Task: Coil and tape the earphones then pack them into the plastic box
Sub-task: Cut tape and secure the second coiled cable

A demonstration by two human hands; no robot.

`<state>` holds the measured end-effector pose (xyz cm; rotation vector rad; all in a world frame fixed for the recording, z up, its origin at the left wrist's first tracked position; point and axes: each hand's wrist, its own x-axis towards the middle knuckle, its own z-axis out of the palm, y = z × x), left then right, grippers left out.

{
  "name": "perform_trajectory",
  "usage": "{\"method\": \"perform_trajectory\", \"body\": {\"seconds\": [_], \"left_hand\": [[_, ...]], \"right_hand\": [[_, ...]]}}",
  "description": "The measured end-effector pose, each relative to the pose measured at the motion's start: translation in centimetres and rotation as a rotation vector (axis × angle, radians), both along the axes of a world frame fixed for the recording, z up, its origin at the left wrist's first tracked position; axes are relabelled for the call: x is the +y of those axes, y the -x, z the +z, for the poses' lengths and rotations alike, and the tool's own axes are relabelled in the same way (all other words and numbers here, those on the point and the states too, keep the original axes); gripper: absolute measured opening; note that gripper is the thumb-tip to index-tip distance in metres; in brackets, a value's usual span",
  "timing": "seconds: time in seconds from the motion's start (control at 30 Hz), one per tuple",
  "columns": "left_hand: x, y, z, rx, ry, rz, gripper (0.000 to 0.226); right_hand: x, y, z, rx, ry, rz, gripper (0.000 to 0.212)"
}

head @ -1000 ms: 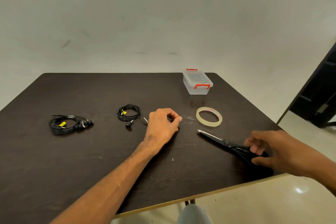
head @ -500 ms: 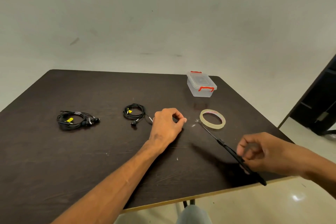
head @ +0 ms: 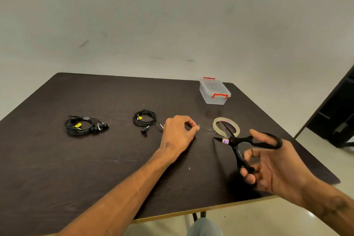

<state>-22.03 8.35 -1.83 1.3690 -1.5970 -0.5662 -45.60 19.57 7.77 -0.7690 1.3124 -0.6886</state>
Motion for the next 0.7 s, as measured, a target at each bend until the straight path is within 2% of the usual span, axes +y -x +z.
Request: {"method": "perform_trajectory", "body": {"seconds": [0.37, 0.47, 0.57, 0.63, 0.7], "left_hand": [[0.1, -0.1, 0.1, -0.004, -0.003, 0.0, 0.007], [0.1, -0.1, 0.2, -0.004, -0.008, 0.0, 0.007], [0.0, -0.1, 0.1, 0.001, -0.005, 0.031, 0.009], [0.1, -0.1, 0.1, 0.002, 0.004, 0.073, 0.012], [0.1, -0.1, 0.1, 0.04, 0.035, 0.107, 0.013]], "right_hand": [[-3.2, -2.4, -0.5, -0.166, -0.05, -0.033, 0.056], [-3.4, -2.7, -0.8, -0.141, -0.017, -0.036, 0.047], [-3.1, -2.4, -1.4, 0.018, 0.1, 0.041, 0.044], [-2.6, -2.0, -1.4, 0.253, 0.191, 0.15, 0.047], [-2.1, -1.7, -0.9, 0.546, 0.267, 0.276, 0.04]]}}
